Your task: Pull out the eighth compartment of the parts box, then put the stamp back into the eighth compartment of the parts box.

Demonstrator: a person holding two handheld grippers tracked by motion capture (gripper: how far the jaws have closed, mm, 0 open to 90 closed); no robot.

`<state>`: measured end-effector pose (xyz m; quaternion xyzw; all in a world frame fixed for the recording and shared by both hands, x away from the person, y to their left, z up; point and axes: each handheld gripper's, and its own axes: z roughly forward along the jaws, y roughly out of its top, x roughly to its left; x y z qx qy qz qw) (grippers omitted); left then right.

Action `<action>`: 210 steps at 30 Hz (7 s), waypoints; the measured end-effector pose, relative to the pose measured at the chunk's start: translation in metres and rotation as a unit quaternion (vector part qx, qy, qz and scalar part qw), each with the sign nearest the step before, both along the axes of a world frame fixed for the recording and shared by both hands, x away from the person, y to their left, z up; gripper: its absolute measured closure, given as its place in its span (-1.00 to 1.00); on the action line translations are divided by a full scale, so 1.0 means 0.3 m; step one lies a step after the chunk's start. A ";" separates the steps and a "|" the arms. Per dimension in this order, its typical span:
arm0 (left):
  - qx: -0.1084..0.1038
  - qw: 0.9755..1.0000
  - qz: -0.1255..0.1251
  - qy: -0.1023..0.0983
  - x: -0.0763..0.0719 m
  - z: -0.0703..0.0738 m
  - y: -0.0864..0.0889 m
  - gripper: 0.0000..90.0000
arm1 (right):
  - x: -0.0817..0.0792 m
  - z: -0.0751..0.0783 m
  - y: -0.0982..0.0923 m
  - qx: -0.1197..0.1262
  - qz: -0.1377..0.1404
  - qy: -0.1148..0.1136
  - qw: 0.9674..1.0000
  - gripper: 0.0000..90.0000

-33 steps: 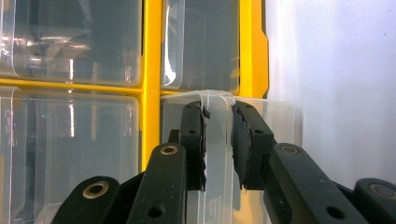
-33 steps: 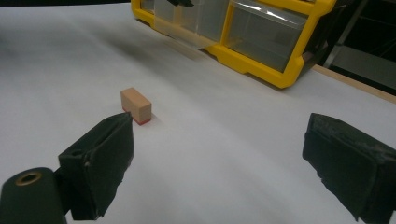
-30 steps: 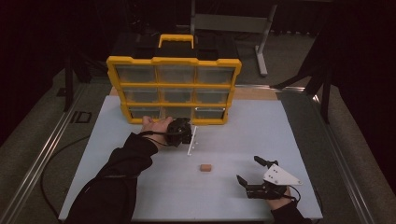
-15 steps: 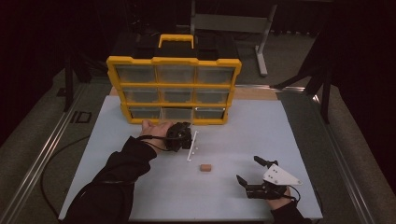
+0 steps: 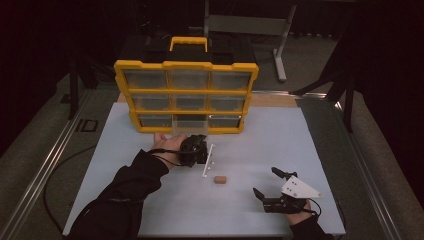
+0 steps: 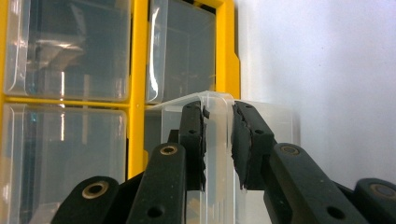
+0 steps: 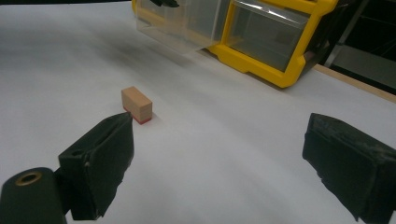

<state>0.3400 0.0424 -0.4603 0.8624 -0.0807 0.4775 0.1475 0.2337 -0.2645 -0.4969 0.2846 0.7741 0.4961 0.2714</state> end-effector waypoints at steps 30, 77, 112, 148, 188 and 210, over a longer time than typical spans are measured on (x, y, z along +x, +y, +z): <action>-0.018 1.000 0.005 0.023 0.029 -0.001 0.007 0.63 | -0.001 0.001 -0.001 -0.001 0.000 -0.001 1.000 -0.80; -0.396 0.872 0.090 0.272 -0.018 0.125 0.318 -1.00 | 0.000 0.002 -0.001 0.000 -0.001 -0.001 1.000 -0.80; -0.419 0.855 0.148 0.268 -0.172 -0.033 0.506 -1.00 | 0.000 0.001 0.002 -0.002 0.003 0.003 1.000 -0.80; -0.407 0.842 0.206 0.289 -0.253 -0.132 0.600 -1.00 | -0.004 0.004 -0.001 -0.008 0.004 -0.002 1.000 -0.80; -0.413 0.838 0.201 0.295 -0.253 -0.129 0.607 -1.00 | -0.003 0.003 0.000 -0.009 0.006 -0.003 1.000 -0.80; -0.409 0.840 0.174 0.313 -0.226 -0.034 0.572 -1.00 | -0.004 0.004 0.005 -0.011 0.002 0.001 1.000 -0.80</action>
